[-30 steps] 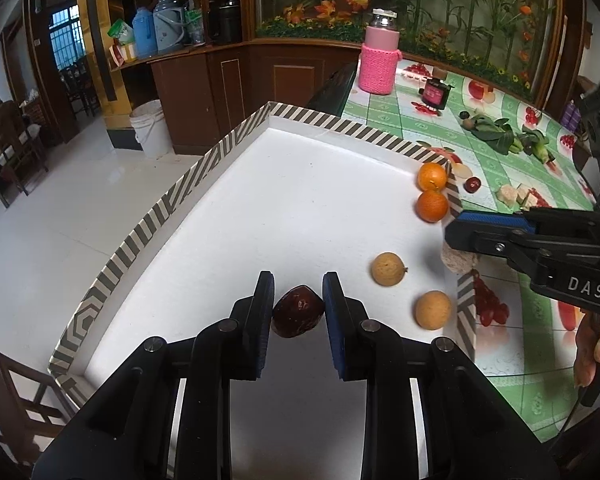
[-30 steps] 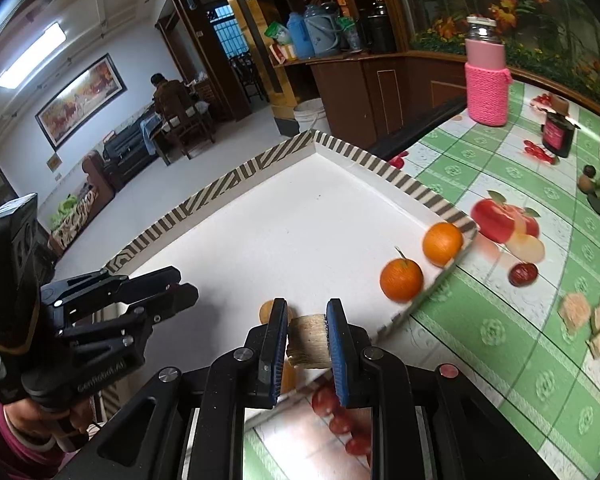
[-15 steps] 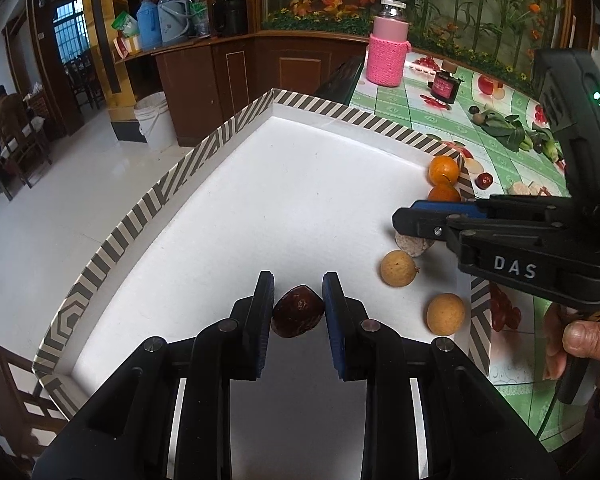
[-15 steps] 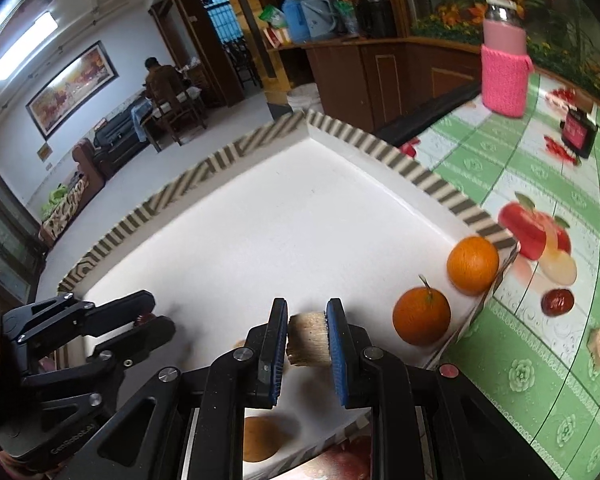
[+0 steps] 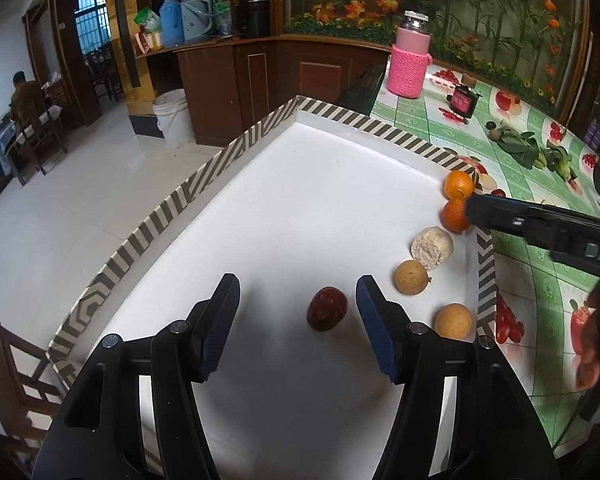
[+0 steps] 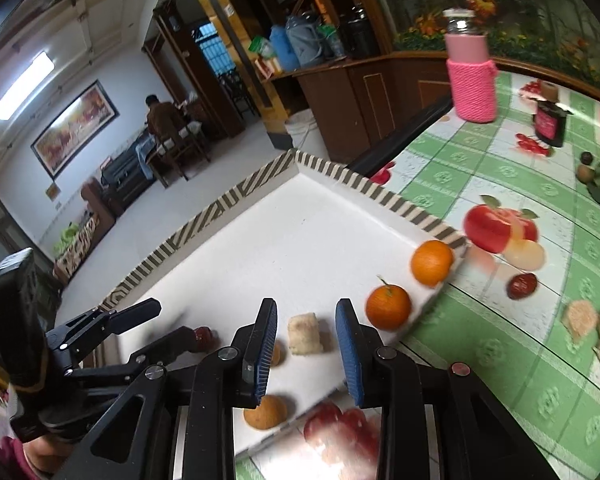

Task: Organize fruits
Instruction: 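Open the right gripper over the tray while the left gripper releases the date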

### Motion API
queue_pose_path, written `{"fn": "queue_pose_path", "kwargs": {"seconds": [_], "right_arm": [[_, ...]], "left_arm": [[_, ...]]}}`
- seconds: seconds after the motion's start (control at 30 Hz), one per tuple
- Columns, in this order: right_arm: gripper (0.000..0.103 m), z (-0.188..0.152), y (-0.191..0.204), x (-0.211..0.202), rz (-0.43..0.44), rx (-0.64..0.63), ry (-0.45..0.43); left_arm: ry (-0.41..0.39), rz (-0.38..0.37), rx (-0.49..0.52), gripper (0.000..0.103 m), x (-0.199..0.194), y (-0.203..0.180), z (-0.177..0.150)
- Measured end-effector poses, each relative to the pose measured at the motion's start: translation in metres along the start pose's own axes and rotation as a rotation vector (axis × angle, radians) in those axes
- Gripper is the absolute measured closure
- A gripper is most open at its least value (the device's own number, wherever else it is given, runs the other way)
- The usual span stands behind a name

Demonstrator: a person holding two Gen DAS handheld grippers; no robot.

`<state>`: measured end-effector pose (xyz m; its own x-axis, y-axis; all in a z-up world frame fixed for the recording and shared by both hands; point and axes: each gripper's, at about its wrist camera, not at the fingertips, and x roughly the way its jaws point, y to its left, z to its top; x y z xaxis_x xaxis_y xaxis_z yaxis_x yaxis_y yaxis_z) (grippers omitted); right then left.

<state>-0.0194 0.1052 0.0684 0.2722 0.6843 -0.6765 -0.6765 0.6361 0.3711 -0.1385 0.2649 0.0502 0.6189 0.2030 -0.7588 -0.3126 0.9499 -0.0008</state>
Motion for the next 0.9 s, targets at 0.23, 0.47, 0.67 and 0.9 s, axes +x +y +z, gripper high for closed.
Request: {"fn": "queue_pose_path", "kwargs": {"seconds": [0.23, 0.47, 0.67, 0.9], "right_arm": [[0.074, -0.014, -0.005, -0.032, -0.040, -0.004, -0.049], [0.074, -0.025, -0.020, -0.057, -0.067, 0.025, -0.085], [0.074, -0.036, -0.039, -0.079, -0.096, 0.069, -0.110], [0.074, -0.049, -0.061, -0.101, -0.130, 0.118, -0.137]], "left_arm": [[-0.055, 0.002, 0.017, 0.042, -0.017, -0.019, 0.000], [-0.077, -0.041, 0.042, 0.042, -0.030, -0.044, 0.002], [-0.079, -0.079, 0.070, 0.042, -0.034, -0.067, 0.001], [-0.075, -0.122, 0.101, 0.042, -0.038, -0.091, 0.000]]}}
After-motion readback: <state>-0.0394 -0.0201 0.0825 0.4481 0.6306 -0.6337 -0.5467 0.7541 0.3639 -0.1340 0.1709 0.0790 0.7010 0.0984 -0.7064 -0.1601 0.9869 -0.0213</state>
